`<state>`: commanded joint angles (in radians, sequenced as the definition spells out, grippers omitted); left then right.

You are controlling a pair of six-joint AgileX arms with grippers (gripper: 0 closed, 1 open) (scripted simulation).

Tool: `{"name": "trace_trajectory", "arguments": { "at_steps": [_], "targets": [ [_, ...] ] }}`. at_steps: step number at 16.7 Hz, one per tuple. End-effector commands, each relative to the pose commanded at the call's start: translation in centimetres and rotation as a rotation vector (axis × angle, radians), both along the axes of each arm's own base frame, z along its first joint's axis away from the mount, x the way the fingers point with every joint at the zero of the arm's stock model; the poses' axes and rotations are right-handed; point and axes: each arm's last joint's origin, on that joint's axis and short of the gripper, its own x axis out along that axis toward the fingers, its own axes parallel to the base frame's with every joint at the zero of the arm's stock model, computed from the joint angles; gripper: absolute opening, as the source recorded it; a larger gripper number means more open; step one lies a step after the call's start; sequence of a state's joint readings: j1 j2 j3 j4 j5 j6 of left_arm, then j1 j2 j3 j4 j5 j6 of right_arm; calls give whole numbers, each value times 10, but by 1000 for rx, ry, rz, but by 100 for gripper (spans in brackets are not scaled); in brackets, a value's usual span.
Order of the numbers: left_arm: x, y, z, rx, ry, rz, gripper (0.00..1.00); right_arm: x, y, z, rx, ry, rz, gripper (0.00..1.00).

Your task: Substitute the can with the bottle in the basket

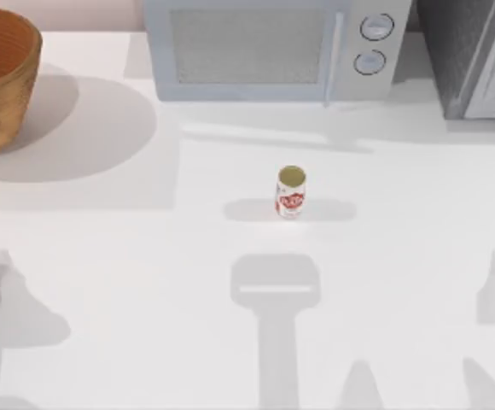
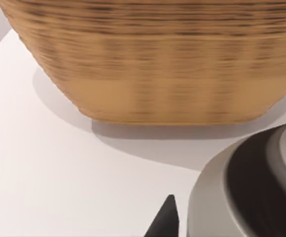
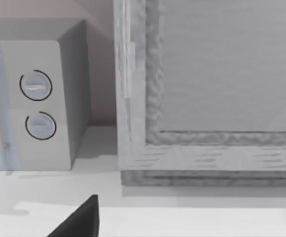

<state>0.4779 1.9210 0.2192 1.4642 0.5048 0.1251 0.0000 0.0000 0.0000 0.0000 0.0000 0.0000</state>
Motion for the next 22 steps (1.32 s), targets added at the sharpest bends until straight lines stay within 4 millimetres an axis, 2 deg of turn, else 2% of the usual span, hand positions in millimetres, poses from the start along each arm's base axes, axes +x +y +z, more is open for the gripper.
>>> {"name": "trace_trajectory", "arguments": {
  "at_steps": [4, 8, 11, 15, 18, 22],
  "targets": [
    [2, 2, 2, 7, -9, 7, 0, 0, 0, 0, 0, 0, 0, 100],
    [26, 26, 27, 71, -101, 82, 0, 0, 0, 0, 0, 0, 0, 100],
    [53, 52, 61, 114, -159, 150, 0, 0, 0, 0, 0, 0, 0, 100],
    [90, 76, 125, 129, -174, 204, 0, 0, 0, 0, 0, 0, 0, 100],
    [117, 71, 171, 100, -134, 179, 0, 0, 0, 0, 0, 0, 0, 100],
    [147, 41, 218, 42, -49, 88, 0, 0, 0, 0, 0, 0, 0, 100]
  ]
}}
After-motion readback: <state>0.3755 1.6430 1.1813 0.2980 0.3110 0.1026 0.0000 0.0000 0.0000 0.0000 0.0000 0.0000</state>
